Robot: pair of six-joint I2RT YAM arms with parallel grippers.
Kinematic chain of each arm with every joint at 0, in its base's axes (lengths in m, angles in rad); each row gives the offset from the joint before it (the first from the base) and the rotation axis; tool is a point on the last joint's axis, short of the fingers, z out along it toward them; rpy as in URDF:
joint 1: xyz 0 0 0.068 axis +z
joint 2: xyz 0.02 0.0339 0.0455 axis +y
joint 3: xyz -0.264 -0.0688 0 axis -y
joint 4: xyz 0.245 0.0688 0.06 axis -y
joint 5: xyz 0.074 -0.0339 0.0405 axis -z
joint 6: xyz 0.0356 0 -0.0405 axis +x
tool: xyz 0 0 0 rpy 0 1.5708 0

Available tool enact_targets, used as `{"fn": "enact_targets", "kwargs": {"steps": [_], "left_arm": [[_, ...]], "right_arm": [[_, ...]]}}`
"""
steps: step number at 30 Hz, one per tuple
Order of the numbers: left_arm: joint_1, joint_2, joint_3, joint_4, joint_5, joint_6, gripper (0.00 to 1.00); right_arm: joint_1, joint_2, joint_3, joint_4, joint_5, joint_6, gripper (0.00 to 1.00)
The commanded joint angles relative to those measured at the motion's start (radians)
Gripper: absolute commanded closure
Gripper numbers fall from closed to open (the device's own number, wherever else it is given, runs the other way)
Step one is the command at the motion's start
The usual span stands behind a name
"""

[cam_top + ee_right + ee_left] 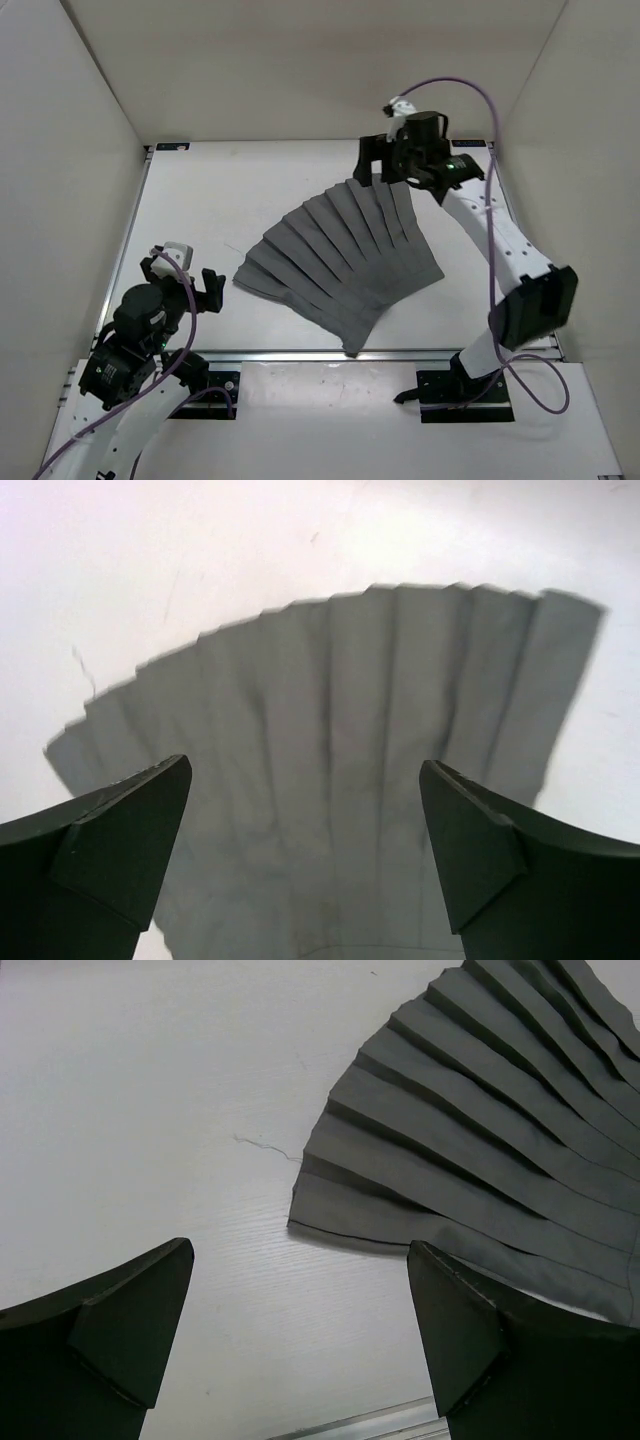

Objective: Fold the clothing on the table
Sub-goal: Move the skirt to the center of the board

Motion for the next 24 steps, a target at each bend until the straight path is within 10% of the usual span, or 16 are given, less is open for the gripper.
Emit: {"fn": "enact_targets", "kwargs": {"steps": [1,13,17,18,24], "left_arm": [[-0.019,0.006,-0.011,0.002,0.049,0.020,0.01],[0.053,-0.114,-0.003,0.009,0.221,0.091,0.03],[0.074,-0.034,-0.005,0.031,0.252,0.085,0.96],[0.076,-0.023,-0.003,0.028,0.223,0.077,1.00],[0.077,0.162,0.054,0.113,0.186,0.013,0.61]], "right_arm": [[-0.027,-0.079,-0.131,0.131,-0.011,0.016,0.03],[0.013,-0.203,-0.538,0.140,0.004,0.042,0.01],[0.037,-0.280,-0.643,0.163,0.036,0.056,0.01],[0.036,-0.282,-0.654,0.162,0.015,0.056,0.01],[0.151,-0.285,-0.814,0.232,-0.016,0.074,0.12]]}}
